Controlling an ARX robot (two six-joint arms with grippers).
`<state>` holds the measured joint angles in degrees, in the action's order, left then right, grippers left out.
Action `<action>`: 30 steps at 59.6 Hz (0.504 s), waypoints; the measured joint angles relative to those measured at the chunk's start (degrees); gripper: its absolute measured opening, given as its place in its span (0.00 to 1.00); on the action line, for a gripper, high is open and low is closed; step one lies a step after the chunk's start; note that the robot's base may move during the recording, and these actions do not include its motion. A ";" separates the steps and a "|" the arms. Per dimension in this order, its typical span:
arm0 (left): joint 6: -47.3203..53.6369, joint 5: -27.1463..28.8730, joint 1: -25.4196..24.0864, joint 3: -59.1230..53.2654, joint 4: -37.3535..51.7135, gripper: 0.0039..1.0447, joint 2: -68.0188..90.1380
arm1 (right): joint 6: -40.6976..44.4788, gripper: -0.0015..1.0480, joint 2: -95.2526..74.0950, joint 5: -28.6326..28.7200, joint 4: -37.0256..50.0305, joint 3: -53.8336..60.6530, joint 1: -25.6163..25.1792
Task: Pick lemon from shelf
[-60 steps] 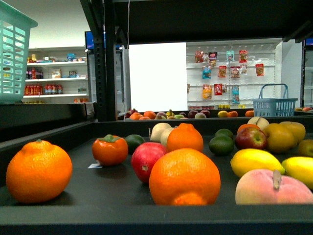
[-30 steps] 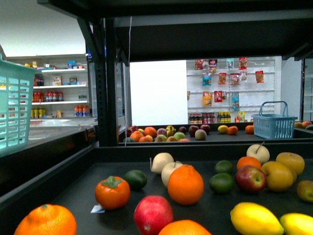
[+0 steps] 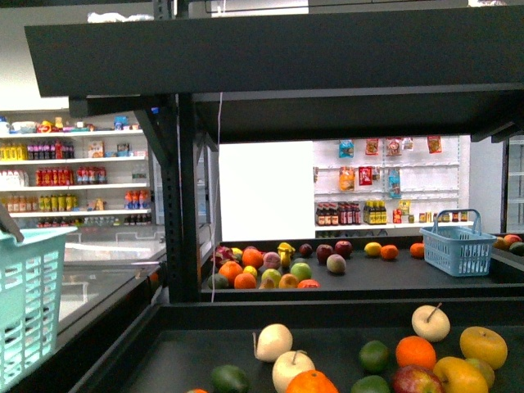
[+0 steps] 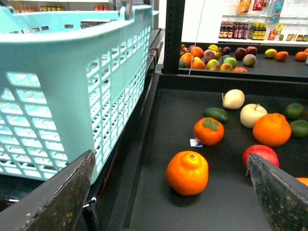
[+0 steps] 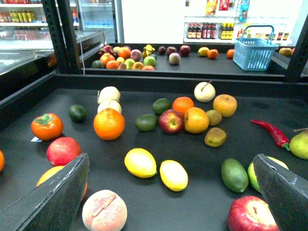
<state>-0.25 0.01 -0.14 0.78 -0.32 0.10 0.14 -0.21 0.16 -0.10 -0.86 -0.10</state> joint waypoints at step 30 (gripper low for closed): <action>0.02 0.00 0.00 0.00 0.00 0.93 0.00 | 0.00 0.98 0.00 0.02 0.02 0.00 0.00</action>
<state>-0.23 0.01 -0.14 0.78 -0.32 0.10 0.14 -0.21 0.19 -0.08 -0.86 -0.10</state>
